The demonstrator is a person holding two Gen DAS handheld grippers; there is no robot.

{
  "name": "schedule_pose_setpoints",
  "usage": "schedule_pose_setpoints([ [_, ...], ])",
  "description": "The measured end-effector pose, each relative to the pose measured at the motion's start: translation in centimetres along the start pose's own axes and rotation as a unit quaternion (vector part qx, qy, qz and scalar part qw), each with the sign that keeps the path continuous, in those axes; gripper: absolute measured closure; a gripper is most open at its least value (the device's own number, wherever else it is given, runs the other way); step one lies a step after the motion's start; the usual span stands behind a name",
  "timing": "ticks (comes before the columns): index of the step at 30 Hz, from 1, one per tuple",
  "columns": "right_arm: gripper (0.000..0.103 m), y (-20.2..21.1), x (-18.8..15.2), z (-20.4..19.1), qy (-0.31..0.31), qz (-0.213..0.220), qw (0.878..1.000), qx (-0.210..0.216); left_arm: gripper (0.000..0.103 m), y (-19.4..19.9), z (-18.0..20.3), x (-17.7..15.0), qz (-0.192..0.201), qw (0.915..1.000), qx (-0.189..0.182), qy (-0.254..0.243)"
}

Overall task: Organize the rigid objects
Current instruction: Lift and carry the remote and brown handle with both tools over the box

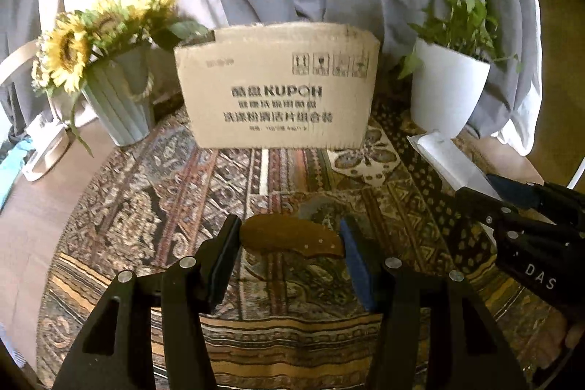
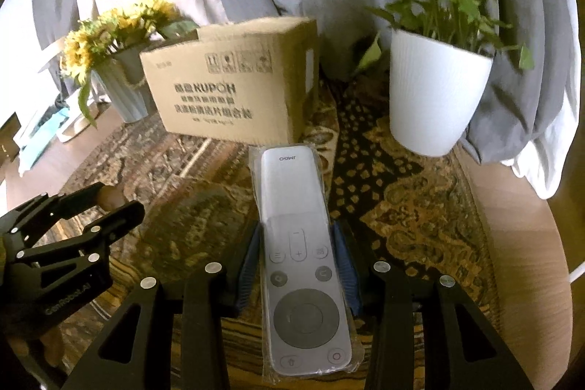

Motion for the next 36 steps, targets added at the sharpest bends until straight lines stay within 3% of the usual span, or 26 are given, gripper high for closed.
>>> schedule_pose_setpoints([
  [19,0.062,3.9,5.4,-3.5,0.006,0.059,0.998,0.003,0.049,4.9,-3.2,5.2,0.064,0.998,0.002,-0.001],
  [36,0.062,5.1,11.2,-5.2,0.014,0.107,0.994,-0.005,0.049,6.1,-4.5,11.1,0.111,0.9935,-0.019,-0.021],
])
Point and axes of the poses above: each gripper's, at about its wrist camera, not at the fingertips, and y roughly against the way its jaws point, z to its right, x to its top, the point moved 5 cm from there along -y, roughly the way its jaws point, and after that the axes turned 11 degrees about y, right-handed, at the moved point
